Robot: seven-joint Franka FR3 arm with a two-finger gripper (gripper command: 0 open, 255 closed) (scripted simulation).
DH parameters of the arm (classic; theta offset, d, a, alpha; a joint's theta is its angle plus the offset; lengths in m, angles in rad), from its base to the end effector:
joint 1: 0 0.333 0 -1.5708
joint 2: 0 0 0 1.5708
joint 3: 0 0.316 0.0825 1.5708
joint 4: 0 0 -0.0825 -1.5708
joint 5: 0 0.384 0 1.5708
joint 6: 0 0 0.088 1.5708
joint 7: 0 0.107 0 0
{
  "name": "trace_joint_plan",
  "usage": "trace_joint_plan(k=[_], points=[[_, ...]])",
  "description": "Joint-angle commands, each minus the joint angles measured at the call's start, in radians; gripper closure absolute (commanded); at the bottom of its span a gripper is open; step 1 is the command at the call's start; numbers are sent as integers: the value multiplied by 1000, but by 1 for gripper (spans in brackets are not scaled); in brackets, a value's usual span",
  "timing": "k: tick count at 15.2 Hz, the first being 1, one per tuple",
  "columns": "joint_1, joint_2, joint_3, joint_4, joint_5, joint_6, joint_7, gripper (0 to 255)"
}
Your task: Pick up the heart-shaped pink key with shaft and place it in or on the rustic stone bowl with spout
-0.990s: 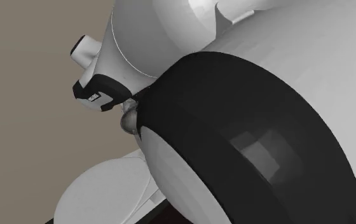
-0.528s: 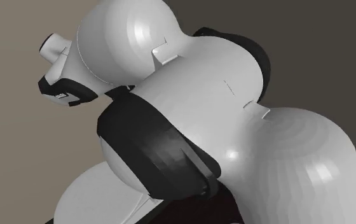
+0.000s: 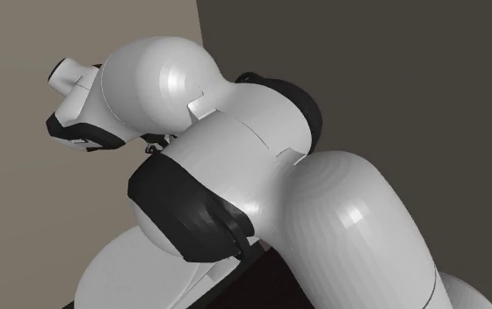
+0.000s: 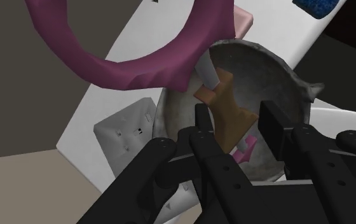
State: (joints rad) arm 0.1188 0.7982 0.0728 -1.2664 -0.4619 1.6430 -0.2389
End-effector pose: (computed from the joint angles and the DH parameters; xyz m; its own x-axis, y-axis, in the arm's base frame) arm 0.6995 0.0783 0.2594 0.7764 0.4055 -0.4825 0.5618 -0.7923 0.2381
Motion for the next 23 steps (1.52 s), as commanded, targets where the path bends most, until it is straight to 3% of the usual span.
trace_joint_plan(k=[1, 11, 12, 17, 21, 23], points=[[0, 16, -1, 0, -1, 15, 6, 255], [-1, 30, -1, -3, -3, 31, 13, 255], [-1, 30, -1, -3, -3, 31, 13, 0], [-1, 30, -1, -3, -3, 31, 13, 0], [35, 63, 3, 163, 10, -103, -14, 0], [35, 63, 3, 163, 10, -102, -14, 0]])
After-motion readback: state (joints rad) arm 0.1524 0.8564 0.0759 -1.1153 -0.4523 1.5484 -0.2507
